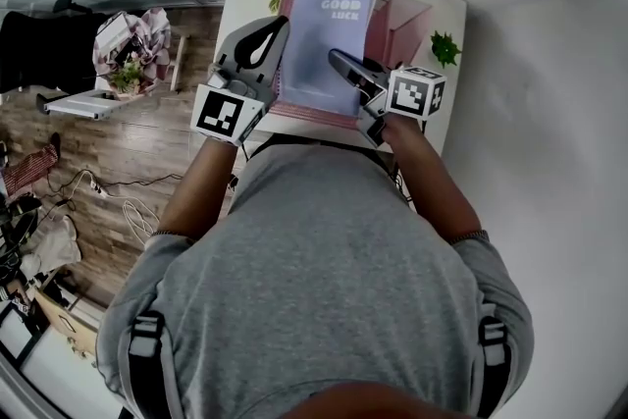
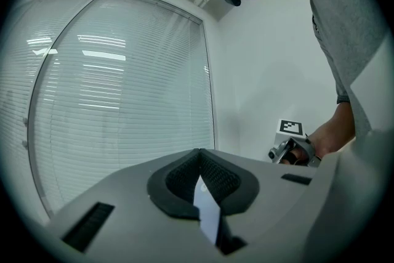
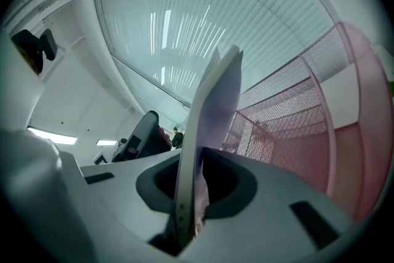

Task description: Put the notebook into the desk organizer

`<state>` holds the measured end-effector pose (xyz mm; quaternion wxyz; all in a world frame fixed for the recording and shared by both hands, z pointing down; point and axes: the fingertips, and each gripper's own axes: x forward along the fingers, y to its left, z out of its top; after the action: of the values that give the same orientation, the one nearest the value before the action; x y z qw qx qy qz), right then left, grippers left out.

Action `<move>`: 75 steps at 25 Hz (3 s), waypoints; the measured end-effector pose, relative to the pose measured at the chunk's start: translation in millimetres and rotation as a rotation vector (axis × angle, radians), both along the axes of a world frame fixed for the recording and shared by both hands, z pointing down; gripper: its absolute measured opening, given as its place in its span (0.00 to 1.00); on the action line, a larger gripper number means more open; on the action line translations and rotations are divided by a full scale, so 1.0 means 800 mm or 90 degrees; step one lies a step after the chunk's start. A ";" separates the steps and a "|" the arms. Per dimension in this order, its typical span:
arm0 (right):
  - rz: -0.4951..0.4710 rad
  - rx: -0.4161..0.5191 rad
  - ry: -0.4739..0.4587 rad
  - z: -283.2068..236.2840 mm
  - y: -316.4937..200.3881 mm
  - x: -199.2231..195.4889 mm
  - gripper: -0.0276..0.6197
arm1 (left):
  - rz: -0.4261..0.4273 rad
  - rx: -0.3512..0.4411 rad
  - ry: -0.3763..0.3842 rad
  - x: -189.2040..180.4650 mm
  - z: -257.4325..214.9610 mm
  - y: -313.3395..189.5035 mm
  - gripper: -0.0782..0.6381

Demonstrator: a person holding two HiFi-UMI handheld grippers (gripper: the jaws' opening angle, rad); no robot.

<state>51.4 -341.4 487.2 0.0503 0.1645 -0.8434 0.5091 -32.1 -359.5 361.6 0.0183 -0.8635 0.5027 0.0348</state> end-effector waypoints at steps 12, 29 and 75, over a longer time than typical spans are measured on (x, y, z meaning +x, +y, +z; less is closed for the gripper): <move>0.018 -0.004 0.025 0.005 -0.014 -0.010 0.14 | 0.006 -0.008 0.004 -0.008 0.005 0.003 0.14; 0.081 0.078 0.286 0.052 -0.016 -0.005 0.21 | 0.077 -0.036 0.011 -0.006 0.016 0.000 0.14; 0.277 0.243 0.639 0.090 -0.025 0.020 0.64 | 0.193 -0.012 0.034 0.003 0.018 0.005 0.14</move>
<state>67.5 -361.0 559.0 0.3078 0.5617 -0.7398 0.2059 -29.6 -355.5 375.9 -0.0085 -0.9283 0.3675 0.0553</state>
